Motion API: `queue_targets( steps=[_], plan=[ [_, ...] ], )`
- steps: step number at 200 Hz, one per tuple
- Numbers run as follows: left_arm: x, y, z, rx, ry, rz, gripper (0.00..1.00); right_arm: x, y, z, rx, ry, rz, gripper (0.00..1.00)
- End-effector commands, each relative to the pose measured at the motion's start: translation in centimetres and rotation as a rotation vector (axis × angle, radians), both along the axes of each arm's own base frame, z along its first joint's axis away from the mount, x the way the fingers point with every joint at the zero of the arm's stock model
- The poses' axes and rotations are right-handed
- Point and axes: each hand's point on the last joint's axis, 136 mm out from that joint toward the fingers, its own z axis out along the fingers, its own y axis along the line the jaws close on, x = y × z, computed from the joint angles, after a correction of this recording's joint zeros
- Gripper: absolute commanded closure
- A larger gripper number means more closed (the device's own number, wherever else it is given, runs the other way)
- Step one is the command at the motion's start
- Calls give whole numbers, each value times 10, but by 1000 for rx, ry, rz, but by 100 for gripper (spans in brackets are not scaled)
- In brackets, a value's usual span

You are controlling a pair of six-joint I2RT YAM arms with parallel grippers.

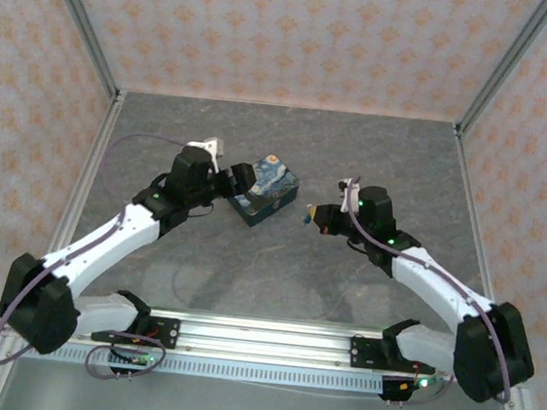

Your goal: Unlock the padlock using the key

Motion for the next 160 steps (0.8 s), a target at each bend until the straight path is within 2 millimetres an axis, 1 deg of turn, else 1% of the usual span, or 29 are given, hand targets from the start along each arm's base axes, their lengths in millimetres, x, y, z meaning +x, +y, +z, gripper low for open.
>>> queue_targets(
  steps=[1, 16, 27, 48, 70, 85, 110, 160],
  plan=[
    [-5, 27, 11, 75, -91, 86, 20, -22, -17, -12, -114, 92, -25, 100],
    [-14, 35, 17, 94, -133, 102, 19, -30, -23, -13, -134, 135, -48, 100],
    [-22, 36, 20, 97, -161, 97, 19, -35, -27, -16, -143, 167, -65, 100],
    [-33, 40, 19, 114, -181, 89, 17, -45, -31, -25, -147, 228, -91, 100],
    [-41, 54, 12, 142, -182, 138, 8, -53, -37, -42, -161, 284, -112, 100],
    [-46, 62, 12, 148, -195, 165, 3, -57, -41, -55, -180, 311, -132, 100],
    [-51, 67, 13, 174, -216, 164, 1, -58, -46, -71, -204, 332, -156, 100],
    [-54, 73, 11, 209, -199, 177, 1, -52, -48, -92, -271, 366, -148, 100]
  ],
)
